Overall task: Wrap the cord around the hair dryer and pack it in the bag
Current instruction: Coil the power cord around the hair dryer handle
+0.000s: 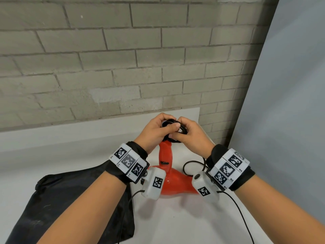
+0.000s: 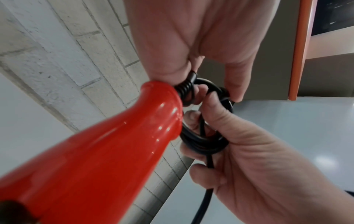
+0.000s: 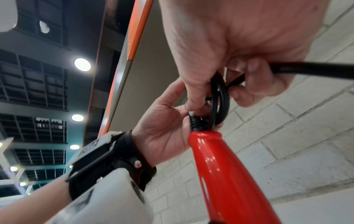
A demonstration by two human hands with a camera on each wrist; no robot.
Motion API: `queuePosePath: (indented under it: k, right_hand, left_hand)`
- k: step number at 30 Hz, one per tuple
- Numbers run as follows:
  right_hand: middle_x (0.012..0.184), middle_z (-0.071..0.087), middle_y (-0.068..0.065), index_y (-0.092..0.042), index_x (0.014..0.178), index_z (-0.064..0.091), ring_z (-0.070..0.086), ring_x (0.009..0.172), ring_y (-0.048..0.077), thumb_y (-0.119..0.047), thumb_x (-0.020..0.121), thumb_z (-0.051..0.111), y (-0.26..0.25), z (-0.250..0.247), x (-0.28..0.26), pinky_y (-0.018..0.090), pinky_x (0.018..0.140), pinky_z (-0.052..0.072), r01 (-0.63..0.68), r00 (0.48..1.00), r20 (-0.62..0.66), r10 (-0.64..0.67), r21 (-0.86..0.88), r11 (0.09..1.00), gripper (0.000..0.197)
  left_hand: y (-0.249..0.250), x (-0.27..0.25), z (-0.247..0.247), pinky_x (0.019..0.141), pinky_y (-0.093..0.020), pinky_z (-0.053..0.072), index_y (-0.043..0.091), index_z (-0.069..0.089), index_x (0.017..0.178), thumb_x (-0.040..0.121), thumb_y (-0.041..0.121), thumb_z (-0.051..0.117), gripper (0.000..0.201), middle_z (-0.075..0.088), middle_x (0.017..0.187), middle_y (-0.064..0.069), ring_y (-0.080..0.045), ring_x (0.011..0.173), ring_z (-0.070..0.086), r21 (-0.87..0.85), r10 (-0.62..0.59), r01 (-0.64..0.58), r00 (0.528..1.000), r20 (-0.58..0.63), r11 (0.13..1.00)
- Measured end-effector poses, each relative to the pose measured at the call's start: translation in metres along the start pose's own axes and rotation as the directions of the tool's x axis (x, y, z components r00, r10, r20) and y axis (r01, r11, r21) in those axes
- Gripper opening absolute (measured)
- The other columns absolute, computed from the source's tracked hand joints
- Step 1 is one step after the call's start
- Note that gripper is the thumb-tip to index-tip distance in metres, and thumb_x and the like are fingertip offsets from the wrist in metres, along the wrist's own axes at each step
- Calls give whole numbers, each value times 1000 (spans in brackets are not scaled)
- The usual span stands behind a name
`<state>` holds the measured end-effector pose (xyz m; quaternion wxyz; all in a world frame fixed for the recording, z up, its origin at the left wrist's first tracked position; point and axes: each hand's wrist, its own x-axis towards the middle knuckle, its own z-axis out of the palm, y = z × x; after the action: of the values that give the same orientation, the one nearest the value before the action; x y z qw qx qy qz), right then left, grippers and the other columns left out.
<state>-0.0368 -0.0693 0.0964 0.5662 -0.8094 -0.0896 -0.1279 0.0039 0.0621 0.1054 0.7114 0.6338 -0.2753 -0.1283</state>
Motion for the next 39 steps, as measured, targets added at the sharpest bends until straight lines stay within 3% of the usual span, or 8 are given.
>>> queuePosePath:
  k: [4,10,13,17,21,26,34,39]
  right_hand:
    - [94,60,28,0,96,56,60,89,36,-3,74,61,6,-5,-3,52,84,50,7,998,67,-7,-1,1000,23]
    - [73,69,-11,-14,98,62,59,67,2,6,53,39,10,-19,-3,12,58,43,-118,967,243,78,158,980,54]
    - [73,58,9,-12,95,66,41,59,14,3,63,42,15,-24,-1,20,53,31,-173,961,240,136,139,975,43]
    - [106,64,17,-9,104,65,61,83,8,6,85,54,11,-28,2,18,80,49,-99,952,292,94,4,995,26]
    - [98,69,27,-8,94,70,64,87,33,-3,87,55,6,-26,11,46,89,48,-19,981,186,49,-159,987,17]
    - [74,60,-15,-9,89,70,56,66,-8,-6,88,55,-8,-29,21,4,69,42,49,995,97,-16,-348,936,15]
    - [93,61,6,-3,97,67,51,85,13,-14,88,57,-29,-31,21,18,75,34,128,986,-10,-168,-602,788,18]
    - [98,68,15,-2,96,67,60,92,26,-13,89,54,-33,-34,20,17,74,35,144,970,-50,-237,-667,731,19]
  left_hand:
    - [1,-2,-1,64,-16,52,18,55,88,84,0,54,19,59,81,-1,-3,65,62,-7,1,0,1000,28,1000]
    - [0,-2,-1,69,-23,50,19,55,87,82,-7,54,27,58,79,-1,-9,68,59,43,-3,3,1000,0,999]
    - [1,-3,-2,66,-17,50,20,54,86,81,-10,54,30,55,78,-3,-8,66,56,75,15,-18,999,33,997]
    - [0,-5,-2,62,-10,45,19,54,85,79,-13,55,32,48,78,-9,-8,64,46,87,32,-38,997,77,995]
    - [2,-6,0,59,-8,41,18,53,81,78,-13,56,31,47,71,-2,2,53,43,110,45,-56,994,98,992]
    - [5,-3,0,65,-14,45,18,53,78,87,2,51,19,52,75,2,2,58,51,110,48,-56,996,76,992]
    - [6,-7,-5,64,-14,43,24,49,86,86,15,51,9,46,77,3,-9,69,47,173,9,-42,983,183,984]
    - [6,-7,-2,63,-9,44,25,44,97,91,16,44,11,46,84,3,1,68,54,244,5,-59,976,217,968]
